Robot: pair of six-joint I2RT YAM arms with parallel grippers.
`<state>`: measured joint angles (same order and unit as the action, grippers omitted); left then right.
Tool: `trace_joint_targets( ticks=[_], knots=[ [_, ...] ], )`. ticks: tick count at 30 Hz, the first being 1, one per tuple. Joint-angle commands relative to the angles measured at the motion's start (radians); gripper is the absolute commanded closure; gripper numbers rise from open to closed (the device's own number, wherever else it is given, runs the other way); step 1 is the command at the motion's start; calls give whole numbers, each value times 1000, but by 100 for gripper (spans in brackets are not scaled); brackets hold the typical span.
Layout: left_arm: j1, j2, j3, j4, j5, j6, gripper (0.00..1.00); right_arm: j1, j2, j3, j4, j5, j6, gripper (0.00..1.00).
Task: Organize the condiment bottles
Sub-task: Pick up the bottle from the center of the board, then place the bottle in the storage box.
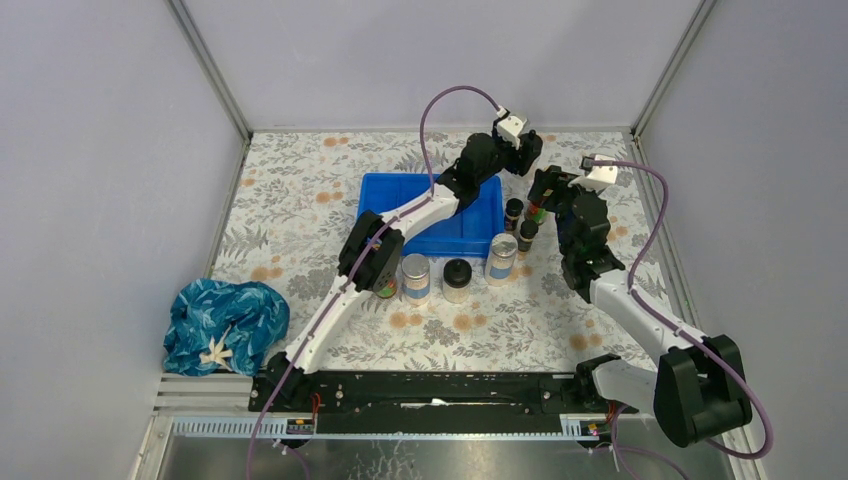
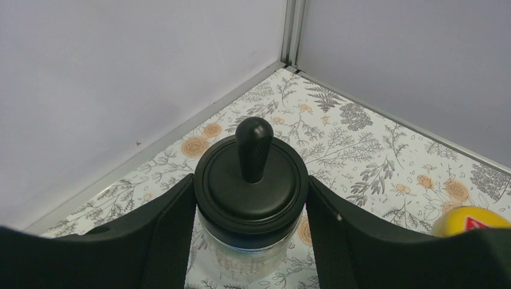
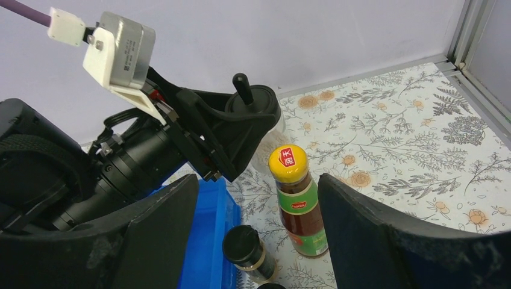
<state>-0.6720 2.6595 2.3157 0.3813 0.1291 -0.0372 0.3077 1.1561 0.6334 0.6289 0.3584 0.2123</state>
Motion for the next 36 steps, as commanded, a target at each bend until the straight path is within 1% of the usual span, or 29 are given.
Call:
trace_joint_targets(
  ticks=[1,10,27,36],
  knots=[
    [-9,-108,-13,97,-25,41,100,11,-44,-1,6,35,-12,20],
    [-15,-171,-80,92,-37,79,100,14,-71,-5,-11,29,-1,21],
    [-13,-356,-341,148,-66,113,100,17,-140,-15,-81,30,8,21],
    [-10,-423,-420,174,-81,102,100,22,-187,-24,-120,35,11,21]
  ],
)
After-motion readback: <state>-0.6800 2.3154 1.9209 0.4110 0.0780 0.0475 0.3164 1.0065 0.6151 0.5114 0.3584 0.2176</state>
